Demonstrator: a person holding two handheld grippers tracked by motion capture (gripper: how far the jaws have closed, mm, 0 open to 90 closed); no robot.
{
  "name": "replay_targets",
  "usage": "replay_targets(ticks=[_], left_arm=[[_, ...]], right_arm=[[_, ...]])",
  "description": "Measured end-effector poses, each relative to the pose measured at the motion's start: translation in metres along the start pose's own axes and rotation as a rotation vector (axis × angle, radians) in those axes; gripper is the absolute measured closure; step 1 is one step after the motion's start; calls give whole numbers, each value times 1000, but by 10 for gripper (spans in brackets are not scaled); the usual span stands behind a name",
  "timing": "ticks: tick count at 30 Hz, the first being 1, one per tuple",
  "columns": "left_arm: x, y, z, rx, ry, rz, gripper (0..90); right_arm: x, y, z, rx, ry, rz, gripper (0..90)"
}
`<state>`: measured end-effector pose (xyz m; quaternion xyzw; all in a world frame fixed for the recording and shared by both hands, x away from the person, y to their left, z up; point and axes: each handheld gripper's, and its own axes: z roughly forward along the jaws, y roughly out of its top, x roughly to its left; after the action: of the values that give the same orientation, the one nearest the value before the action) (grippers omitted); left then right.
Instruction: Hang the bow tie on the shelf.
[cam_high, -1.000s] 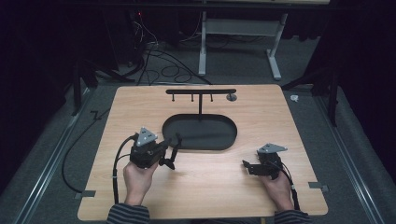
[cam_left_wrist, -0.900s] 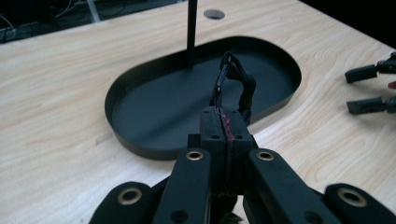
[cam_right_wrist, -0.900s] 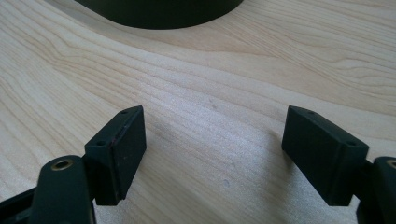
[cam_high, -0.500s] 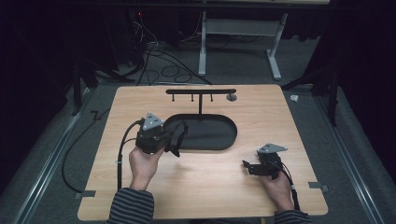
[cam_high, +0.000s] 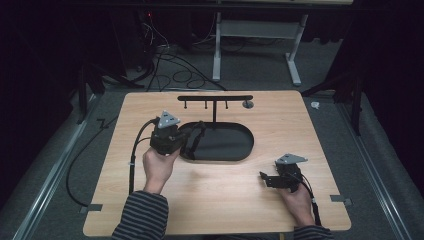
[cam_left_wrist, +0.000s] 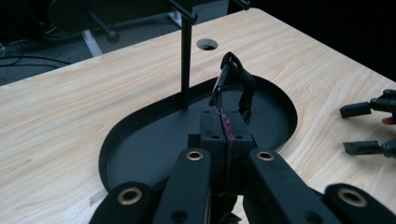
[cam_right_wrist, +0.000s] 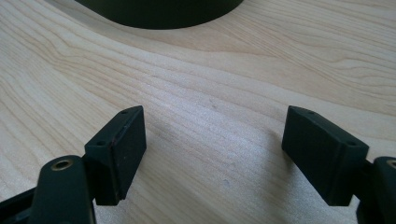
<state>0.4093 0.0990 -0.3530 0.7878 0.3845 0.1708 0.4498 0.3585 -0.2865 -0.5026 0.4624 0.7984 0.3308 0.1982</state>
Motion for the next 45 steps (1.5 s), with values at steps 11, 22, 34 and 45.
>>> replay_targets(ticks=[11, 22, 34, 45], left_arm=[[2, 14, 14, -1, 1, 3, 896], [2, 31, 26, -5, 22, 25, 896], [7, 48, 43, -12, 58, 23, 896], [17, 50, 62, -16, 137, 1, 894]], right_arm=[[0, 0, 0, -1, 1, 0, 229], [0, 0, 0, -1, 2, 0, 229], [0, 0, 0, 0, 5, -2, 230], [0, 0, 0, -1, 5, -3, 230]])
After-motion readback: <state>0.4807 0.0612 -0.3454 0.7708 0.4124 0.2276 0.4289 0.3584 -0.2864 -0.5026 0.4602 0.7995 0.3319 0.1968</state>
